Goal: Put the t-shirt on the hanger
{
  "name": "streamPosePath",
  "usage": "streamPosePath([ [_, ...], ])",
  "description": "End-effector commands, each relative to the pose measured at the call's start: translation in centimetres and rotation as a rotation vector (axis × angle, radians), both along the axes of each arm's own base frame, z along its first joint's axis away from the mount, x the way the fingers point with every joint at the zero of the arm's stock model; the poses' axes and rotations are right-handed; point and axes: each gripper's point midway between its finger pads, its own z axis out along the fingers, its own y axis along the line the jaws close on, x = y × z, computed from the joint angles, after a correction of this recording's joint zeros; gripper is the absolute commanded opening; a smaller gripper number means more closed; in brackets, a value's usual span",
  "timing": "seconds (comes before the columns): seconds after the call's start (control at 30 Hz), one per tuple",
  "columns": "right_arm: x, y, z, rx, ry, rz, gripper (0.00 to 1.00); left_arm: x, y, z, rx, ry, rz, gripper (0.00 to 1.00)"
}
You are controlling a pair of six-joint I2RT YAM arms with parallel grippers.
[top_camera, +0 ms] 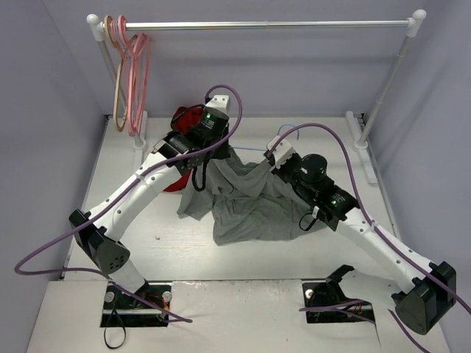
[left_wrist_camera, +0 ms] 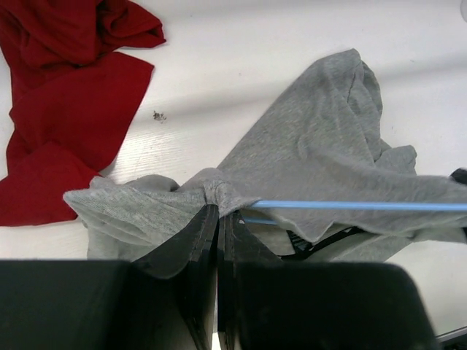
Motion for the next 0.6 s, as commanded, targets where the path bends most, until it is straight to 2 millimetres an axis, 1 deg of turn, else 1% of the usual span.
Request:
streamPosePath([
  [0.0,0.0,1.8,5.1,0.164,-0.135,0.055,0.0,0.9,-1.9,5.0,-0.138,-0.117,-0.004,0.03],
  [0.13,0.1,2.0,4.8,0.176,-0.135,0.059,0.0,0.8,-3.0,4.9,-0.157,-0.095,-0.038,0.03],
  [0.2,0.3,2.0,4.4,0.171,-0.133,0.049,0.0,0.2,-3.5,5.1,-0.169,-0.093,-0.054,0.03],
  [0.27,0.5,1.9,3.9,0.163,-0.13,0.043,0.0,-0.6,-4.1,4.6,-0.174,-0.083,-0.079,0.03],
  [0.3,0.7,2.0,3.9,0.165,-0.134,0.038,0.0,-1.1,-4.0,4.9,-0.182,-0.086,-0.086,0.02],
  [0.33,0.7,1.9,3.7,0.166,-0.133,0.037,0.0,-1.2,-3.9,4.3,-0.179,-0.075,-0.086,0.03],
  [0.37,0.8,2.0,3.5,0.168,-0.13,0.038,0.0,-1.4,-3.9,4.1,-0.18,-0.07,-0.092,0.04],
  [0.43,0.9,2.3,3.2,0.172,-0.127,0.045,0.0,-1.6,-3.6,4.0,-0.17,-0.07,-0.093,0.13],
  [0.47,0.9,2.3,3.3,0.177,-0.126,0.046,0.0,-1.7,-3.3,4.0,-0.154,-0.078,-0.099,0.23],
  [0.5,0.9,2.5,3.0,0.175,-0.122,0.05,0.0,-1.6,-3.1,4.0,-0.139,-0.085,-0.103,0.28],
  [0.53,0.9,2.6,3.0,0.175,-0.12,0.058,0.0,-1.5,-2.9,4.4,-0.131,-0.102,-0.106,0.32],
  [0.57,0.9,2.6,2.9,0.173,-0.117,0.059,0.0,-1.4,-2.4,5.1,-0.102,-0.14,-0.123,0.39],
])
